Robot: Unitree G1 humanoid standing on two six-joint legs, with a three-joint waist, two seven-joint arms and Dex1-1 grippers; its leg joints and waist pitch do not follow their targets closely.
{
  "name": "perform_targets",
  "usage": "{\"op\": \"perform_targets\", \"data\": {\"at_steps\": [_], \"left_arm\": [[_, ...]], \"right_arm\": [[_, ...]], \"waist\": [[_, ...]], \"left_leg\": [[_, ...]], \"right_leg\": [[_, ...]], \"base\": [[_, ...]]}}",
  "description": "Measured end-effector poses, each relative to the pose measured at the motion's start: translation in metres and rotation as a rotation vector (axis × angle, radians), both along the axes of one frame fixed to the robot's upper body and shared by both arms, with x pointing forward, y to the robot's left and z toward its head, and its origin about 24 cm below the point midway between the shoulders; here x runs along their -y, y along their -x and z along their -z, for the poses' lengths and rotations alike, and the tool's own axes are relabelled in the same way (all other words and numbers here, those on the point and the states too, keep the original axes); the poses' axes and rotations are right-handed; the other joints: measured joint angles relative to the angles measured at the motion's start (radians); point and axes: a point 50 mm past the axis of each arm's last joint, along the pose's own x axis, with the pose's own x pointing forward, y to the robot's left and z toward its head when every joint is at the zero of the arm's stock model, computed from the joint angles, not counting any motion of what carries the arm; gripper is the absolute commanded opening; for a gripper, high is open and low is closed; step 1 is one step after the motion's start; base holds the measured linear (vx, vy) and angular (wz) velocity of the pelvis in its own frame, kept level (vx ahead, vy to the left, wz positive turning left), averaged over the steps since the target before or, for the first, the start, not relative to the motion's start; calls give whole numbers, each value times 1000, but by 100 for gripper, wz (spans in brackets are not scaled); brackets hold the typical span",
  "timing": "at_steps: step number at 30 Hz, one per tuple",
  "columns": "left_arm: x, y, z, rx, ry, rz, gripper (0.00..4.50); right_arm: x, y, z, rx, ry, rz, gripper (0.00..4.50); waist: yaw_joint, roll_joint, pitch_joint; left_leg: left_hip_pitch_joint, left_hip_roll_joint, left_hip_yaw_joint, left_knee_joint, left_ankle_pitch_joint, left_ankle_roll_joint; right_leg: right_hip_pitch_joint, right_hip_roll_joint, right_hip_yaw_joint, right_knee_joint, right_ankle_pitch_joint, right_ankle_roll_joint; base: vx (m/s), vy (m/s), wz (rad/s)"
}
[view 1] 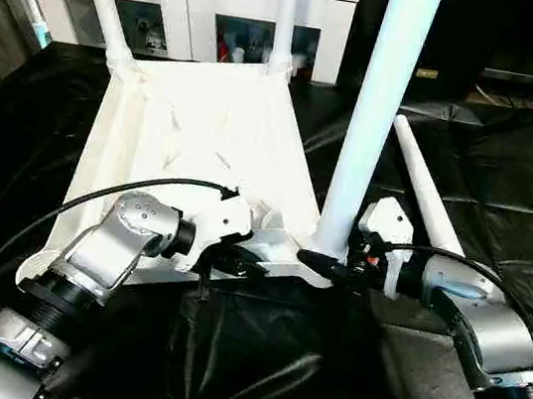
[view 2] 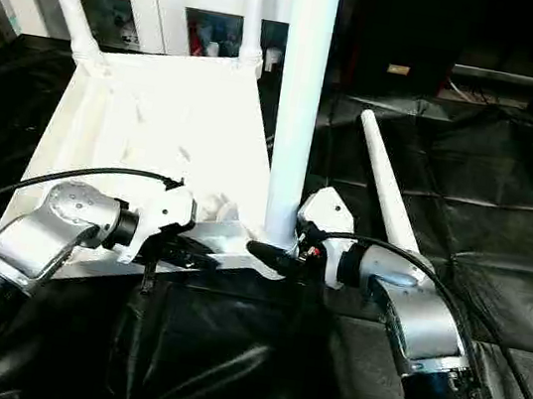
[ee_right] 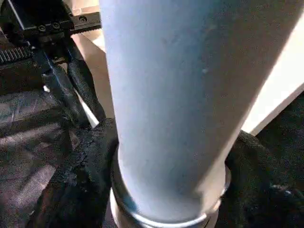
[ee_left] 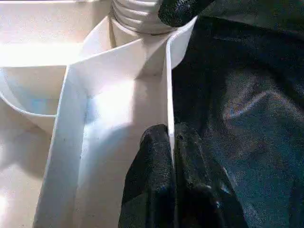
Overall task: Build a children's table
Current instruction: Rotate leg to tighten
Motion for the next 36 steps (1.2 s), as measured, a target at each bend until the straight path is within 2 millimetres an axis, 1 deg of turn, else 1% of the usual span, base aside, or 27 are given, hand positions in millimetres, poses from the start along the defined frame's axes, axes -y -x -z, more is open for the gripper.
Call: {"op": "perform_targets", "data": {"at_steps": [8, 11, 13, 14, 17, 20, 21, 22, 24, 28, 31, 36], "left_arm": [[-1, 0, 1, -3, -6, -5, 0], [0, -1, 4, -3, -6, -30, 0], [4, -4, 9, 0, -3, -73, 0], [5, -5, 10, 1, -2, -86, 0], [11, -12, 14, 17, -6, -157, 0], [21, -23, 17, 38, -4, -266, 0], [25, -25, 18, 43, 9, -299, 0], [28, -26, 19, 43, 19, -329, 0], [38, -31, 21, 55, 16, -398, 0], [52, -34, 23, 69, 14, -475, 0], [56, -34, 24, 82, 9, -497, 0], [54, -35, 25, 79, 6, -503, 0]], "right_arm": [[-2, 1, 5, -11, -27, 22, 274], [-3, 0, 10, -27, -60, 72, 274], [-3, -4, 16, -41, -82, 143, 274], [-4, -5, 17, -44, -88, 166, 274], [-11, -16, 23, -53, -115, 284, 273], [-25, -34, 27, -59, -155, 461, 273], [-28, -39, 28, -63, -160, 516, 273], [-29, -43, 31, -75, -164, 556, 273], [-35, -54, 30, -89, -190, 659, 273], [-40, -65, 31, -104, -196, 765, 272], [-42, -68, 32, -106, -194, 791, 272], [-44, -69, 33, -102, -181, 787, 272]], "waist": [[-1, 1, -1], [-3, 2, -1], [-7, 3, -4], [-11, 4, -4], [-31, 4, -5], [-55, 6, -6], [-59, 7, -6], [-60, 7, -6], [-63, 7, -7], [-62, 6, -9], [-61, 5, -10], [-63, 3, -13]], "left_leg": [[0, 0, 0, 2, 0, 0], [0, 0, 0, 2, 0, 0], [1, 0, 0, 3, 0, 0], [1, 0, 0, 3, 0, 0], [2, 0, -1, 3, 0, 0], [5, 0, -1, 3, 0, 0], [8, 0, -2, 3, 0, -1], [11, 0, -3, 3, 0, -1], [16, 0, -3, 3, 0, -1], [18, 0, -4, 3, 0, -1], [18, -1, -4, 3, 0, -1], [18, -1, -4, 3, 0, -1]], "right_leg": [[0, 0, 0, 2, 0, 0], [0, 0, 0, 1, 1, 0], [1, 0, 0, 2, 1, 0], [1, 0, 0, 1, 2, 0], [2, 0, 0, 1, 4, 1], [3, 0, 0, 0, 6, 1], [5, 0, -1, -1, 4, 3], [8, 0, -2, -2, 3, 5], [12, 0, -2, -4, 3, 6], [14, 0, -2, -6, 3, 6], [15, 0, -2, -7, 3, 6], [15, 0, -2, -7, 3, 6]], "base": [[0, 0, 0], [0, 0, 0], [0, 0, 0], [0, 0, 0], [0, 0, 0], [0, 0, 0], [0, 0, 0], [0, 0, 0], [0, 0, 0], [0, 0, 0], [0, 0, 0], [0, 0, 0]]}}
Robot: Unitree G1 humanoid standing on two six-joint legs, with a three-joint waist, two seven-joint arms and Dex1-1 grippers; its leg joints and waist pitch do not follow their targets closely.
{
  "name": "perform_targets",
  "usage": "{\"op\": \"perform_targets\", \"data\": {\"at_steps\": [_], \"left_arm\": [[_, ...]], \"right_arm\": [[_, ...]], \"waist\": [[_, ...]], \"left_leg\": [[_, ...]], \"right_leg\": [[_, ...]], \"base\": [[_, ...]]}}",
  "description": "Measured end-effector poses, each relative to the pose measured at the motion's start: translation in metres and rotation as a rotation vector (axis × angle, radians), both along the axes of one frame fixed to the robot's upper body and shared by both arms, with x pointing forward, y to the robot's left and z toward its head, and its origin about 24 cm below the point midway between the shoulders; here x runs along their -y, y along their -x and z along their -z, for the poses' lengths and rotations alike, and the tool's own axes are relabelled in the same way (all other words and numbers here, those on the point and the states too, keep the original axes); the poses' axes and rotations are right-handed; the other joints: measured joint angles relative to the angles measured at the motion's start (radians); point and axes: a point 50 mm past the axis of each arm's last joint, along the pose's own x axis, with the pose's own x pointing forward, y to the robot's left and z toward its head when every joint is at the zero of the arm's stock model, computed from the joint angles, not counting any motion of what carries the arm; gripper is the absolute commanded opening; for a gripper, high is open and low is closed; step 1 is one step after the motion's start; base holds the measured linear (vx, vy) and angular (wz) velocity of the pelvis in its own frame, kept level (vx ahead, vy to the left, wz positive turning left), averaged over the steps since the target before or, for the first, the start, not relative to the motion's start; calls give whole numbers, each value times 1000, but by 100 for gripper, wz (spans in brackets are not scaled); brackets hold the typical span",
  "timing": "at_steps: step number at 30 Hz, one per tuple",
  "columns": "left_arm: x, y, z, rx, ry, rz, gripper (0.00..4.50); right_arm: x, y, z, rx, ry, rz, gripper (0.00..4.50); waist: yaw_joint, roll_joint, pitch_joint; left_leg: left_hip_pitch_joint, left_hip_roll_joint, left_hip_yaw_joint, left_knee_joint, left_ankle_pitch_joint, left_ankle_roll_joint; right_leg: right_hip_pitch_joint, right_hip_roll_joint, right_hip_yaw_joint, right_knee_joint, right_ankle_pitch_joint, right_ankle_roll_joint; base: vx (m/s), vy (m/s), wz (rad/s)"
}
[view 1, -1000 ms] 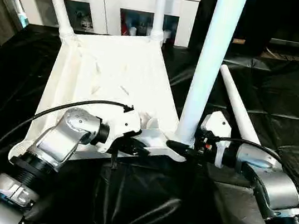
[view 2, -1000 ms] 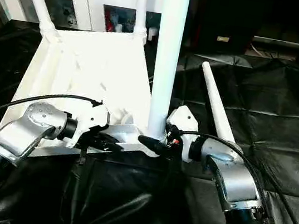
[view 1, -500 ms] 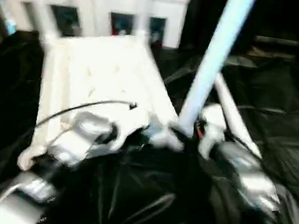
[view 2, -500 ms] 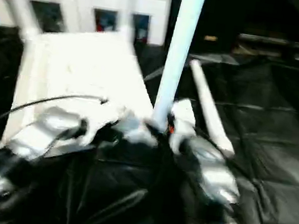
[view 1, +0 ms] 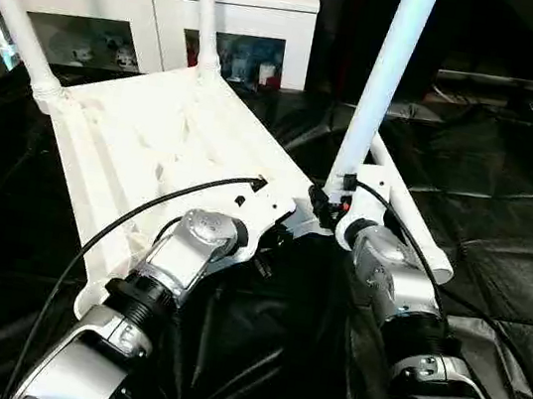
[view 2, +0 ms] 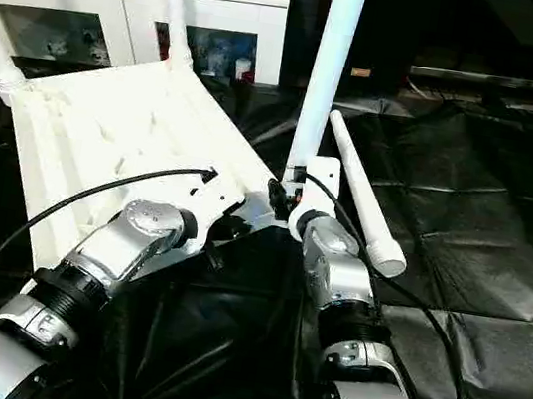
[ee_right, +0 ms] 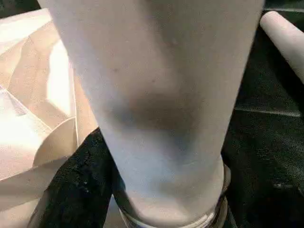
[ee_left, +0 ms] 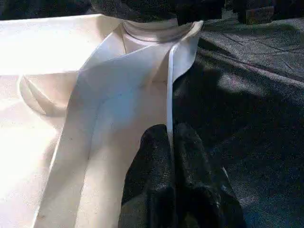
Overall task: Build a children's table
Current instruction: Rotate leg to tighten
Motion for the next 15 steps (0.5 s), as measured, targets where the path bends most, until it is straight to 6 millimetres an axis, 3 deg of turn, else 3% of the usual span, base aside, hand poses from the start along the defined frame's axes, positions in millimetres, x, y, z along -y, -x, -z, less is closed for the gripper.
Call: {"op": "perform_targets", "data": {"at_steps": [2, 4, 12, 15], "left_arm": [[-1, 0, 0, 0, -1, -2, 0], [-2, 0, 0, 2, -1, 2, 0], [-17, 2, -1, 18, -7, 71, 0], [-26, 6, -1, 31, -19, 132, 0]], "right_arm": [[-1, -1, 0, 2, 2, -4, 272], [-2, -1, 1, 9, -1, -10, 328], [-5, 4, -3, 41, -58, -148, 397], [-1, 9, -4, 47, -42, -231, 430]], "waist": [[-1, 0, 0], [-2, 0, 0], [-20, 0, 0], [-18, 1, 0]], "left_leg": [[0, 0, 0, 0, 0, 0], [0, 0, 0, 0, 0, 0], [-1, 0, 0, -6, 0, 0], [-1, 0, 0, -9, 0, 0]], "right_leg": [[0, 0, 0, 0, 0, 0], [-1, 0, 0, 0, 0, 0], [-5, 0, -1, -1, 1, -2], [-6, 0, -1, 0, 3, -1]], "base": [[0, 0, 0], [0, 0, 0], [0, 0, 0], [0, 0, 0]]}}
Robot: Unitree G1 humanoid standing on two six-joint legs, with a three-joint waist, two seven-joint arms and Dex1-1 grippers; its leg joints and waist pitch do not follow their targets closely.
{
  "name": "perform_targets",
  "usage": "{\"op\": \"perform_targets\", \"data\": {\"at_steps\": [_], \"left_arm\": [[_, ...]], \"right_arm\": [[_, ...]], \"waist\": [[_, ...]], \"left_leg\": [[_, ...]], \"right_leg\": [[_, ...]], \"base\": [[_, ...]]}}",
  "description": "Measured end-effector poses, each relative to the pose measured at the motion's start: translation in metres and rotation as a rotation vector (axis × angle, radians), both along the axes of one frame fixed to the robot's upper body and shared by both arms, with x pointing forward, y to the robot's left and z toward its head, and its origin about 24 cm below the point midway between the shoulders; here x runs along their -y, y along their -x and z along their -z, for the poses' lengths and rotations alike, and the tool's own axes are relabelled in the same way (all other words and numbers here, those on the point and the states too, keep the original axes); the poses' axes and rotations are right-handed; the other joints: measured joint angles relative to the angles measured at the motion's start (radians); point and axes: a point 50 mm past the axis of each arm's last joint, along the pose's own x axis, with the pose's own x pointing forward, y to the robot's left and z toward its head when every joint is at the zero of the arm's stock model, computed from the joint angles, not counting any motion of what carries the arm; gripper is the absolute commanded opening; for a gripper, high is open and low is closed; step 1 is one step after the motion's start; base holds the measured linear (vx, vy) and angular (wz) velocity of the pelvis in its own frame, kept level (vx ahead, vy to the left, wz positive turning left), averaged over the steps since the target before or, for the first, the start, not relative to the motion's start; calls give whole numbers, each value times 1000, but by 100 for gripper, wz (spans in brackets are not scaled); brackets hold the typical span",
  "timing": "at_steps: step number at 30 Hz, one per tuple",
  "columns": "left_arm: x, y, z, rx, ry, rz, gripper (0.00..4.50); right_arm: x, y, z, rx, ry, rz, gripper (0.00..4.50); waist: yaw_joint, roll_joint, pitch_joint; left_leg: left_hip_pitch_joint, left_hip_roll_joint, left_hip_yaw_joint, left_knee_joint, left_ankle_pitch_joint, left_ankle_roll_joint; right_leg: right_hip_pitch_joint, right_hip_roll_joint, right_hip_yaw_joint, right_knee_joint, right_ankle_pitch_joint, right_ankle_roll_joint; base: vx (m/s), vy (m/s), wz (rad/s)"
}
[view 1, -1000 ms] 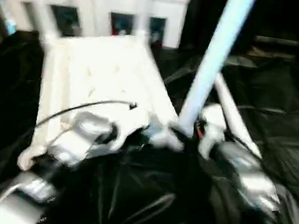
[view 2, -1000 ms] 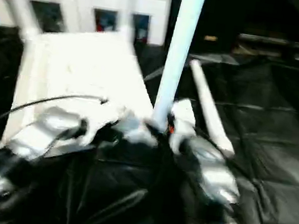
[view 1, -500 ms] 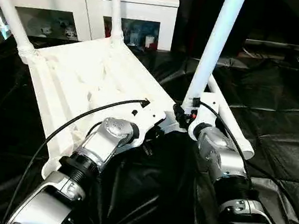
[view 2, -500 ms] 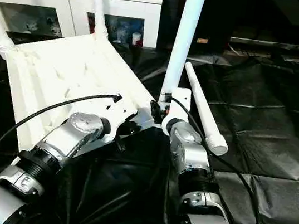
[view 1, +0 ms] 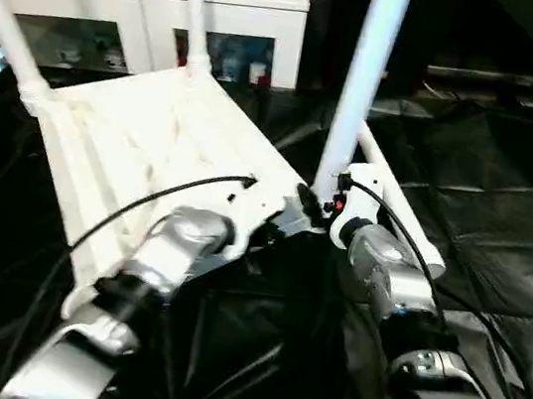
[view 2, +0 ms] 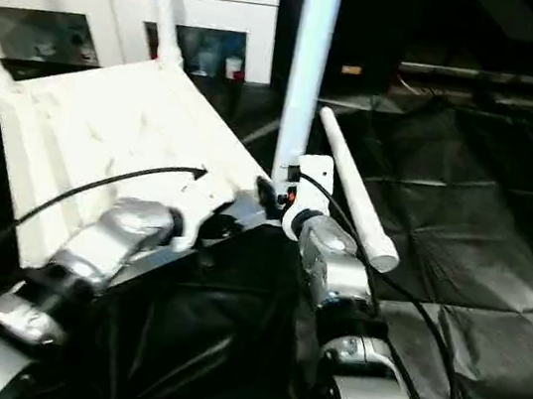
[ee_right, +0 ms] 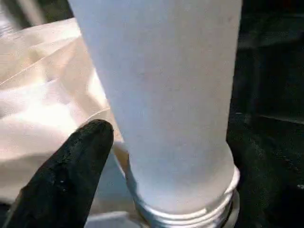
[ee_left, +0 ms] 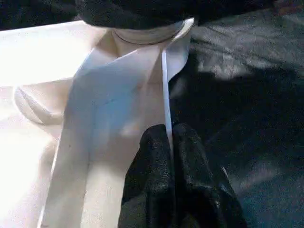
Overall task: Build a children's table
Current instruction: Rotate leg to tighten
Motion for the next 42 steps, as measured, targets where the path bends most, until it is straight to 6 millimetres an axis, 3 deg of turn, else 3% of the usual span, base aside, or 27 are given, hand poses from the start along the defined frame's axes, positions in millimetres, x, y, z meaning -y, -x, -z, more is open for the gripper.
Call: {"op": "perform_targets", "data": {"at_steps": [6, 12, 21, 42], "left_arm": [[-7, 11, -3, -1, 5, 166, 0], [-18, 19, -4, -31, 20, 261, 0], [-24, 26, -4, -73, 43, 326, 0], [-26, 27, -4, -86, 44, 345, 0]], "right_arm": [[19, 19, -7, 26, 37, -190, 430], [30, 37, -17, 61, 86, -380, 430], [44, 57, -20, 27, 102, -493, 430], [49, 57, -19, 14, 138, -474, 262]], "waist": [[29, 2, 1], [40, 3, 0], [51, 6, 1], [51, 6, 1]], "left_leg": [[-2, 0, 2, -2, 0, 0], [-4, 0, 3, -2, 0, 0], [-5, 0, 3, -2, 0, 0], [-6, 0, 3, -2, 0, 0]], "right_leg": [[0, 0, 1, 0, 1, -1], [0, 0, 3, 0, -2, 3], [0, 0, 4, 0, -4, 5], [0, 0, 4, 0, -4, 6]], "base": [[0, 0, 0], [0, 0, 0], [0, 0, 0], [0, 0, 0]]}}
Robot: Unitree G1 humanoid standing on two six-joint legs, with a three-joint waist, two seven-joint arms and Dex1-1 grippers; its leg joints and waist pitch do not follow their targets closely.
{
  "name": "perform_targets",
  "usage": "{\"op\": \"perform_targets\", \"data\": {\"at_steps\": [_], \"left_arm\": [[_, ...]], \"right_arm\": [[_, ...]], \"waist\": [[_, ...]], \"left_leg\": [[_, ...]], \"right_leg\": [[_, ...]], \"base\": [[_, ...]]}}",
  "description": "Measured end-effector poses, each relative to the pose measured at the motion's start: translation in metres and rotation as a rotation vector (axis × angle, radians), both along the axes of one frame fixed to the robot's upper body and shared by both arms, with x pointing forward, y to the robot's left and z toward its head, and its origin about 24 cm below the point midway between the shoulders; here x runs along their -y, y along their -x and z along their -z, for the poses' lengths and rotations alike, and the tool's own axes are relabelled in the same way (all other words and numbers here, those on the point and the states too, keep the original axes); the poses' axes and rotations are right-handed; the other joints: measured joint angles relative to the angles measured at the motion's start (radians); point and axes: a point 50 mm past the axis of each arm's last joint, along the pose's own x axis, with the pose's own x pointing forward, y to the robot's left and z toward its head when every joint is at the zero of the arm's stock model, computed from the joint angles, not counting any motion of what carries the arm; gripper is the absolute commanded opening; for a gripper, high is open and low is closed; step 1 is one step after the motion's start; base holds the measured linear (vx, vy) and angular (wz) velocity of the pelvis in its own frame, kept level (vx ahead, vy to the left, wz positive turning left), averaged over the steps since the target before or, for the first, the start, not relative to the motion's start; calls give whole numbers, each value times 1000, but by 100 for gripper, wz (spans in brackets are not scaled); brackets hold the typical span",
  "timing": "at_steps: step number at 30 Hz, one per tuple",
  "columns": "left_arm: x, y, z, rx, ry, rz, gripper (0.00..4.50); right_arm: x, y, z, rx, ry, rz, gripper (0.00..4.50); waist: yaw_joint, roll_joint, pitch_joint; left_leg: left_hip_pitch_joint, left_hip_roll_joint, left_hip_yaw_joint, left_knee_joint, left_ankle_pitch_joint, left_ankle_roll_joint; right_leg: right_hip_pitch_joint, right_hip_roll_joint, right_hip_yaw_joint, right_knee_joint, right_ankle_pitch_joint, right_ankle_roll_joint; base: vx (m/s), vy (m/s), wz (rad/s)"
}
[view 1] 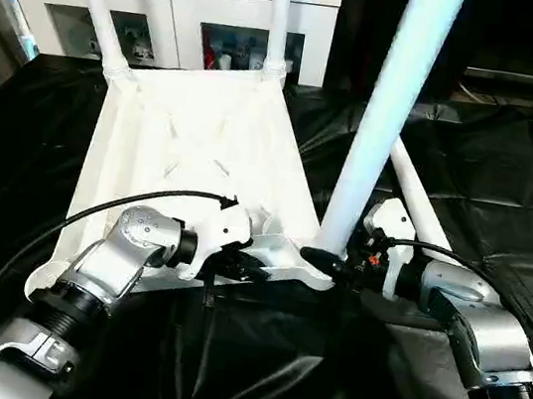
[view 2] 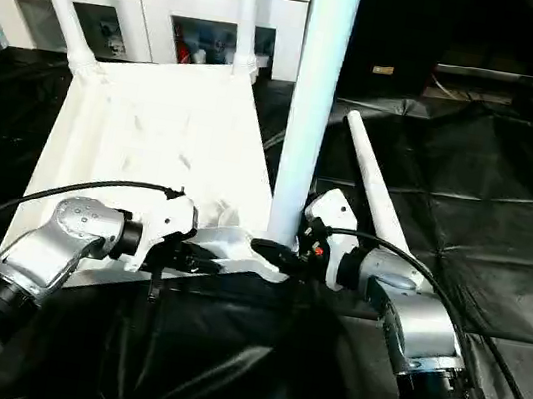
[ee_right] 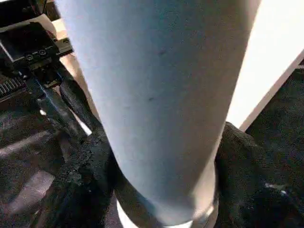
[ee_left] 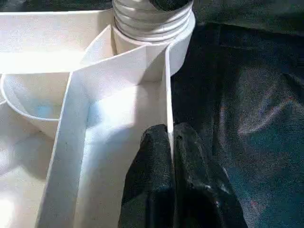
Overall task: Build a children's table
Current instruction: Rotate leg to tighten
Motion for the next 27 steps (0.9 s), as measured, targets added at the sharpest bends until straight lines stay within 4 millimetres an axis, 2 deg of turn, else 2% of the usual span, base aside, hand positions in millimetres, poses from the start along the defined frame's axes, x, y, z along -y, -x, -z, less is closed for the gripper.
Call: {"op": "perform_targets", "data": {"at_steps": [4, 8, 11, 14, 17, 18, 20, 21, 22, 24, 25, 27], "left_arm": [[3, -4, 4, 12, -5, -46, 0], [19, -15, 7, 32, -11, -147, 0], [33, -24, 10, 21, 1, -278, 0], [48, -30, 11, 10, 0, -362, 0], [50, -31, 13, 9, -10, -398, 0], [49, -32, 14, 8, -13, -407, 0], [50, -32, 14, 6, -16, -411, 0], [50, -32, 15, 6, -16, -412, 0], [49, -32, 15, 5, -16, -413, 0], [48, -32, 15, 6, -18, -414, 0], [47, -33, 15, 9, -19, -412, 0], [44, -33, 15, 13, -21, -403, 0]], "right_arm": [[-5, -2, 8, -35, -58, 87, 258], [-9, -15, 15, -37, -99, 294, 253], [-19, -30, 18, -29, -100, 488, 253], [-26, -43, 20, -38, -94, 633, 253], [-33, -49, 21, -52, -93, 687, 253], [-36, -51, 22, -55, -87, 695, 253], [-37, -52, 22, -54, -83, 695, 253], [-37, -52, 22, -53, -81, 694, 285], [-37, -52, 22, -53, -81, 694, 313], [-38, -52, 22, -58, -87, 678, 313], [-39, -52, 22, -57, -93, 664, 334], [-39, -52, 23, -52, -97, 642, 357]], "waist": [[-2, 4, -4], [-6, 4, -10], [-20, 5, -11], [-32, 7, -13], [-46, 10, -14], [-57, 11, -13], [-62, 12, -12], [-67, 13, -12], [-71, 12, -12], [-80, 11, -11], [-83, 11, -11], [-85, 12, -11]], "left_leg": [[2, 0, 0, 0, 0, 0], [6, 0, 0, 1, 0, 0], [7, -1, 0, 2, 0, 0], [7, -1, -4, 1, 0, 0], [9, -1, -12, 0, 0, 0], [9, -1, -16, 0, 0, 0], [10, -2, -19, 0, -1, 1], [10, -4, -20, 0, -1, 1], [10, -7, -20, 0, -1, 1], [12, -12, -20, 0, -3, 4], [13, -13, -20, 0, -3, 4], [12, -13, -24, -1, -3, 5]], "right_leg": [[2, 0, 0, 0, 0, 0], [5, 0, 0, 0, -3, 6], [6, -1, -1, -1, -4, 6], [10, -1, -6, -14, -4, 7], [19, -1, -16, -33, -4, 7], [21, -3, -23, -41, -4, 7], [25, -9, -35, -51, -4, 7], [32, -14, -40, -53, -4, 7], [32, -15, -38, -53, -4, 7], [27, -18, -36, -53, -4, 7], [27, -19, -37, -54, -4, 7], [33, -20, -41, -60, -4, 7]], "base": [[0, 0, 0], [0, 0, 0], [-18, 4, -1], [-36, 13, -2], [0, 0, 0], [0, 0, 0], [-9, 26, -2], [0, 0, 0], [0, 0, 0], [0, 0, 0], [0, 0, 0], [0, 0, 0]]}}
